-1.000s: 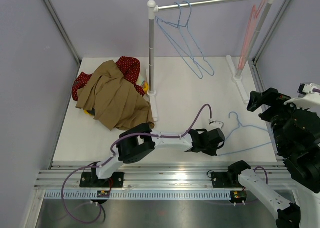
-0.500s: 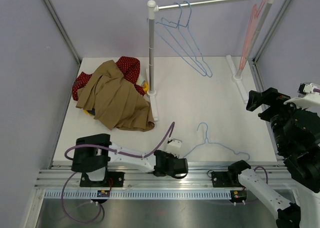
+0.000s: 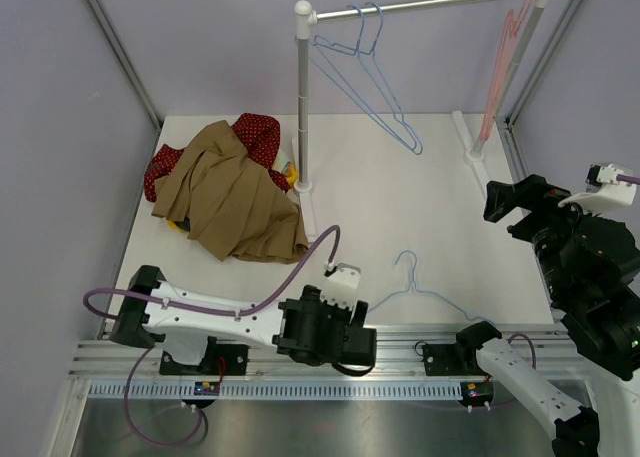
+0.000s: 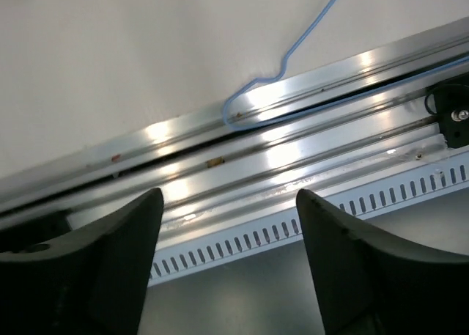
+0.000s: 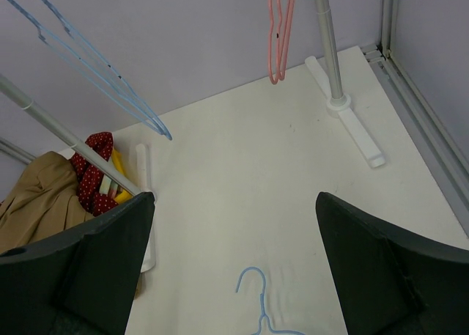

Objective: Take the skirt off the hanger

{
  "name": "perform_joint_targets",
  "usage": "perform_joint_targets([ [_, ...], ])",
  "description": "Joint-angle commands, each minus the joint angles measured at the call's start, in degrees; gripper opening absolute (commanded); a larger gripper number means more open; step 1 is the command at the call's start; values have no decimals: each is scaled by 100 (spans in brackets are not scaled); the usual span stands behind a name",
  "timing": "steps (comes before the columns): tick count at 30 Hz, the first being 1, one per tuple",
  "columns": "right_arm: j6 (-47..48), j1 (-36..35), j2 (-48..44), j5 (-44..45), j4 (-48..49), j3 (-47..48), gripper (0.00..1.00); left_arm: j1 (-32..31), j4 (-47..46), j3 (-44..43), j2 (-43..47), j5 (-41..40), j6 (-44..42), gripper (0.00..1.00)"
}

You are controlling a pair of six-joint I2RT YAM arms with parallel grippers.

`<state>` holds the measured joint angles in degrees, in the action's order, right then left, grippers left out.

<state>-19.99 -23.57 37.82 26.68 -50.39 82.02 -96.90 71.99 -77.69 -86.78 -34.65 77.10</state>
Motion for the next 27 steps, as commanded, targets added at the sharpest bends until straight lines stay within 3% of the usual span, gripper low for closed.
perform_joint_targets([
  [1, -23, 19, -55, -22, 205, 113, 99, 311, -504, -465, -505, -683, -1062, 81],
  [2, -14, 11, -56, -22, 196, 104, 100, 408, -884, -466, -558, -605, -1770, 88],
  [6, 4, 19, -108, 13, 126, 113, 100, 1146, -2897, -107, -647, 246, -3286, 98],
  [10, 91, 19, -152, 101, 38, 174, 100, 1586, -4969, 438, -752, 1011, -4482, 99],
  [13, 144, 11, -161, 136, -23, 218, 99, 1815, -5885, 746, -936, 1636, -5204, 99],
  [21, 232, 19, -188, 259, -6, 139, 99, 2052, -6916, 905, -1569, 2761, -5812, 97],
  [27, 285, 11, -153, 277, 56, 60, 99, 2184, -6970, 861, -2078, 2569, -5724, 95],
])
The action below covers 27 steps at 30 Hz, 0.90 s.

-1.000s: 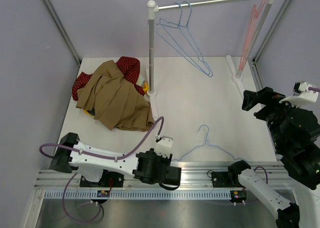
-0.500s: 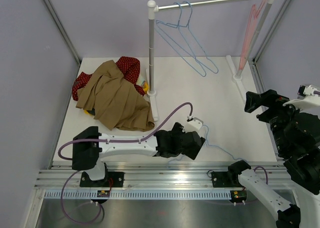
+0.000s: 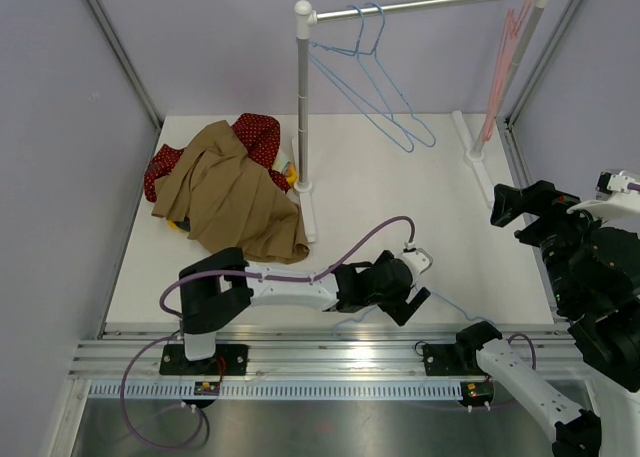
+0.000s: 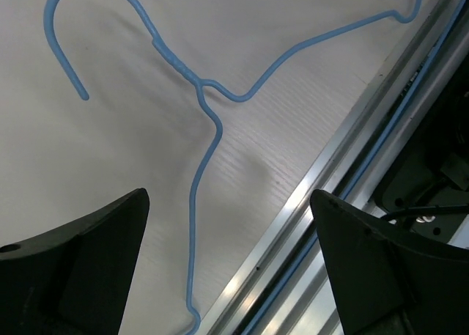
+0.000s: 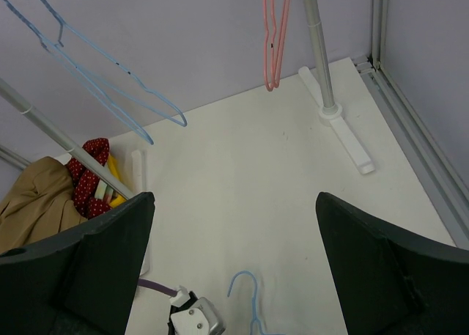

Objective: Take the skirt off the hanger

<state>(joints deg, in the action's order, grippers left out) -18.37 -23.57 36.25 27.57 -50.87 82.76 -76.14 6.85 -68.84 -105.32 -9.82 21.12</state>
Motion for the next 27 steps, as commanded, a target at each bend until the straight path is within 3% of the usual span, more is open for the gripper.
perform_joint_targets([
  [1, 123, 11, 5, 196, 113, -23, 99, 134, -474, -24, -287, 60, -74, 94],
  [6, 132, 19, 14, 178, 165, -85, 99, 301, -545, -42, -665, 51, 6, 89],
  [8, 132, 11, 22, 187, 174, -102, 99, 354, -553, -59, -779, 77, 14, 81],
  [9, 141, 11, 22, 178, 165, -111, 100, 363, -571, -68, -788, 164, 14, 68],
  [11, 158, 19, 22, 204, 165, -120, 99, 372, -571, -77, -815, 235, 23, 51],
  [12, 167, 11, 22, 205, 183, -137, 99, 372, -545, -77, -806, 244, 23, 31],
  [16, 158, 11, 22, 214, 209, -164, 99, 372, -571, 98, -578, 227, 50, 0],
  [19, 132, 19, 22, 187, 244, -190, 99, 372, -536, 274, -288, 113, 6, 0],
  [24, 193, 19, 171, -67, 341, -33, 99, 372, 245, 397, 474, -738, -362, 0],
  [27, 508, 19, 495, -1215, 490, 213, 99, 372, 746, 459, 976, -1293, -705, 0],
])
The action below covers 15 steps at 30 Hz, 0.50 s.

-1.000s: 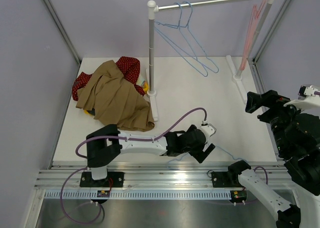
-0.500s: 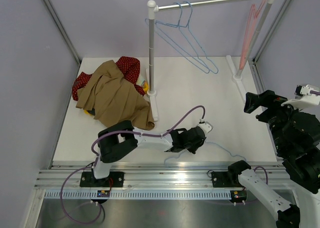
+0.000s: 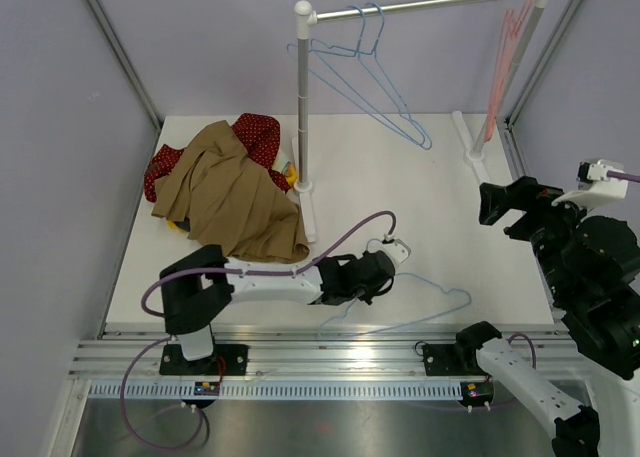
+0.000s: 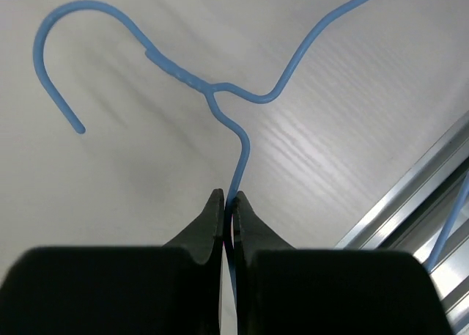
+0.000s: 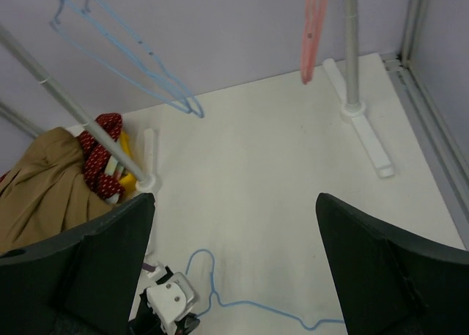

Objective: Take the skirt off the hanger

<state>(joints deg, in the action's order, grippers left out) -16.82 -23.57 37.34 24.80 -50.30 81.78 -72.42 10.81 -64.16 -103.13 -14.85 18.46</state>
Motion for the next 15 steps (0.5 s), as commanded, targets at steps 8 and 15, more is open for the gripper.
perform_joint_targets([
  [8, 302, 11, 1854, -4969, 336, 1077, 99, 9, 1273, 27, 3215, -714, -1160, 0],
  [15, 4, 11, 2690, -7154, 188, 1665, 100, 18, 2311, -333, 4764, -369, -1503, 0],
])
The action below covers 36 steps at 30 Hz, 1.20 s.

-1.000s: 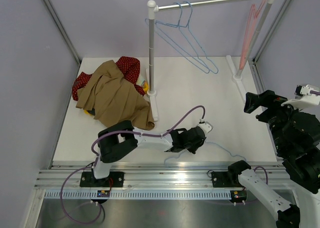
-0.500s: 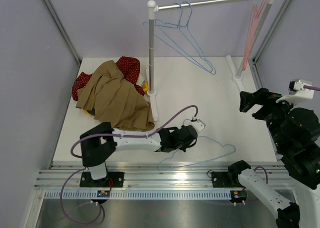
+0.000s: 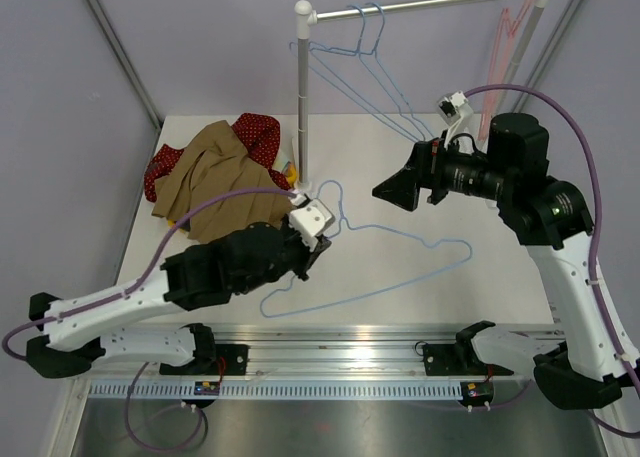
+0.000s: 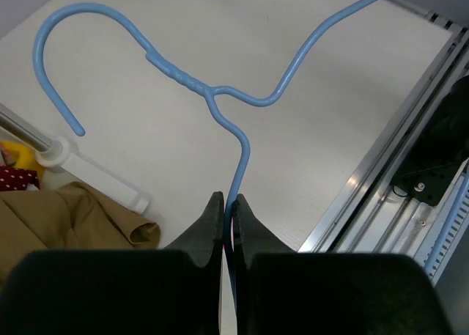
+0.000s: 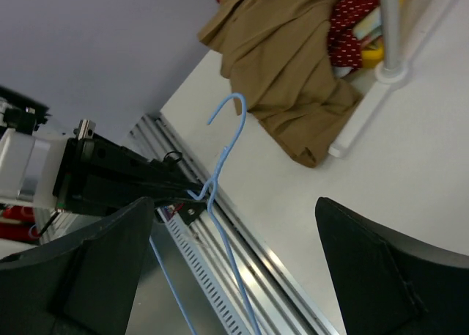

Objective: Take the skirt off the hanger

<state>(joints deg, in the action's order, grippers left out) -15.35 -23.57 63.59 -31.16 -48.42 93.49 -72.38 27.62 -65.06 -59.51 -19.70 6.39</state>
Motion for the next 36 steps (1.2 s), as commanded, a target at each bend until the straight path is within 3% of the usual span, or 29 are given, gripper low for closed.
perform_joint_targets([
  [1, -161, 19, 100, -1673, -35, 529, 100, -4, 692, -218, 553, 64, -305, 0],
  [7, -599, 11, 136, -2042, 78, 179, 100, 5, 666, 46, 1371, -411, -288, 0],
  [16, -1242, 19, -242, -2359, 588, -868, 100, 13, 429, -183, 1152, -517, -525, 0],
  [19, -1295, 11, -286, -2491, 606, -868, 93, 13, 307, -253, 1038, -578, -586, 0],
  [20, -1295, 19, -277, -2527, 597, -868, 85, 13, 280, -288, 1011, -613, -595, 0],
  [22, -1303, 11, -260, -2623, 571, -877, 80, 13, 183, -297, 993, -649, -595, 0],
  [27, -1356, 19, -225, -2957, 632, -1035, 74, 22, 7, -384, 897, -754, -806, 0],
  [29, -1295, 19, -251, -2879, 563, -1044, 76, 31, -11, -455, 844, -702, -824, 0],
  [31, -1216, 11, -260, -2686, 405, -991, 84, 31, 42, -560, 783, -597, -833, 0],
  [36, -1276, 19, -338, -2422, 561, -833, 90, 31, 253, -614, 756, -429, -798, 0],
])
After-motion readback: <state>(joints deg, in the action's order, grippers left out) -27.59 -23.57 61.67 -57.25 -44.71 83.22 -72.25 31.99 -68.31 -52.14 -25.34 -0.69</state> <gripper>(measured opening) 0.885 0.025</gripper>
